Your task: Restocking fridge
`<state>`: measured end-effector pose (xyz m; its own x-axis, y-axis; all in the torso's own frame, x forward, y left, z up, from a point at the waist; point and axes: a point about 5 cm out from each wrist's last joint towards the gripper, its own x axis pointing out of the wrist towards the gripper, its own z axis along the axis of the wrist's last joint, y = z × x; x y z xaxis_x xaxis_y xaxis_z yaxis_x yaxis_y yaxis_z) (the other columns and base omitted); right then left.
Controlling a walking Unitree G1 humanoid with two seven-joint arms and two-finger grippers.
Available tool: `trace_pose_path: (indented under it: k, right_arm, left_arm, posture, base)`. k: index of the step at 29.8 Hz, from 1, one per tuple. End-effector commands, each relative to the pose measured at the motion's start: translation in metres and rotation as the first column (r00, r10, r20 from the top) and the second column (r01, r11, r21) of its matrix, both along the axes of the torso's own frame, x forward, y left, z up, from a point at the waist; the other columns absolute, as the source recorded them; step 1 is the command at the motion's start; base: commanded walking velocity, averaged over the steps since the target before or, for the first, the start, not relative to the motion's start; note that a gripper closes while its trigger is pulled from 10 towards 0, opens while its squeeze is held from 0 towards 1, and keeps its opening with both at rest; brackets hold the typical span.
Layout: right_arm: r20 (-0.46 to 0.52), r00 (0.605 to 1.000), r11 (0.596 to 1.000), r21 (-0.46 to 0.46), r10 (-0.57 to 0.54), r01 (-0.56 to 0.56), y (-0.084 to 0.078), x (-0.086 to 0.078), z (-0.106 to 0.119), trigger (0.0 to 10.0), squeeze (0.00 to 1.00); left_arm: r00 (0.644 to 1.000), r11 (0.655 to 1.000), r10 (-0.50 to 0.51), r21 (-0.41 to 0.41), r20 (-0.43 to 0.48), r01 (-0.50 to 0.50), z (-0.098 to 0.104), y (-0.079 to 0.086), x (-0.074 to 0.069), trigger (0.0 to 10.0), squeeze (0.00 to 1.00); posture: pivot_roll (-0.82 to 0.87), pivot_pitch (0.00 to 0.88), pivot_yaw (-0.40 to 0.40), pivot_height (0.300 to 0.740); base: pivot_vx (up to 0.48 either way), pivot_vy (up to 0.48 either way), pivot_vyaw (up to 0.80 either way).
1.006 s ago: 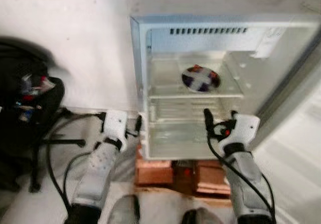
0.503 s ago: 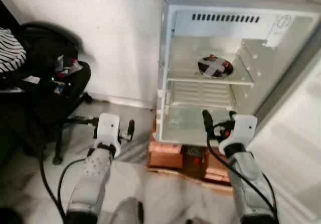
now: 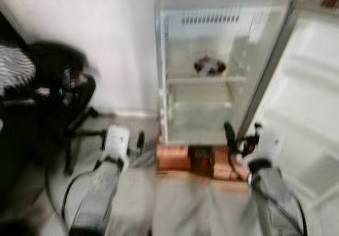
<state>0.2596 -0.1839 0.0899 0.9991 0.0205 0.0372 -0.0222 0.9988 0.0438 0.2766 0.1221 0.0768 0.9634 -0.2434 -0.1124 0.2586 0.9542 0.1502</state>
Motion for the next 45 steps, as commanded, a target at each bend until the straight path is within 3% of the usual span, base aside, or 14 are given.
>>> trace_pose_path:
  k: [1,7,16,23,27,33,45]
  right_arm:
    - [0.009,0.999,0.999,0.001,0.036,-0.036,0.011,0.004,0.003,10.0,0.00]
    - [-0.011,0.998,0.998,-0.006,0.056,-0.056,0.012,0.001,-0.002,10.0,0.00]
    - [-0.014,0.999,0.999,-0.021,0.046,-0.047,0.007,0.004,-0.001,10.0,0.00]
    - [-0.020,0.998,0.998,-0.014,0.056,-0.056,0.010,0.004,-0.002,10.0,0.00]
    - [-0.054,0.994,0.995,0.012,0.099,-0.098,0.014,0.002,-0.008,10.0,0.00]
    - [-0.111,0.961,0.966,0.072,0.254,-0.247,0.026,-0.003,-0.015,10.0,0.00]
    - [-0.128,0.952,0.961,0.062,0.277,-0.271,0.025,-0.003,-0.017,10.0,0.00]
  left_arm:
    - [1.000,1.000,0.018,0.017,0.000,-0.018,-0.001,0.008,-0.001,10.0,0.00]
    - [1.000,1.000,0.029,0.010,-0.013,-0.029,-0.008,0.008,-0.008,10.0,0.00]
    - [1.000,1.000,0.025,0.000,-0.008,-0.025,-0.007,0.002,-0.006,10.0,0.00]
    - [1.000,1.000,0.030,0.003,-0.007,-0.030,-0.007,0.008,-0.006,10.0,0.00]
    - [0.999,1.000,0.031,0.001,-0.010,-0.031,-0.008,0.008,-0.008,10.0,0.00]
    - [0.999,1.000,0.027,0.002,-0.020,-0.027,-0.011,0.006,-0.012,10.0,0.00]
    - [0.999,1.000,0.029,0.007,-0.014,-0.028,-0.010,0.005,-0.013,10.0,0.00]
  posture:
    - [0.09,0.076,0.006,0.740]
    - [0.09,0.075,-0.012,0.740]
    - [0.08,0.077,-0.015,0.740]
    - [0.09,0.082,-0.014,0.740]
    - [0.09,0.087,-0.015,0.740]
    - [0.09,0.093,-0.015,0.740]
    - [0.09,0.103,-0.017,0.740]
  base:
    - [0.000,-0.255,0.00]
    - [0.000,-0.313,0.00]
    - [0.000,-0.325,0.00]
    - [0.000,-0.343,0.00]
    - [0.000,-0.384,0.00]
    - [0.000,-0.382,0.00]
    - [0.000,-0.404,0.00]
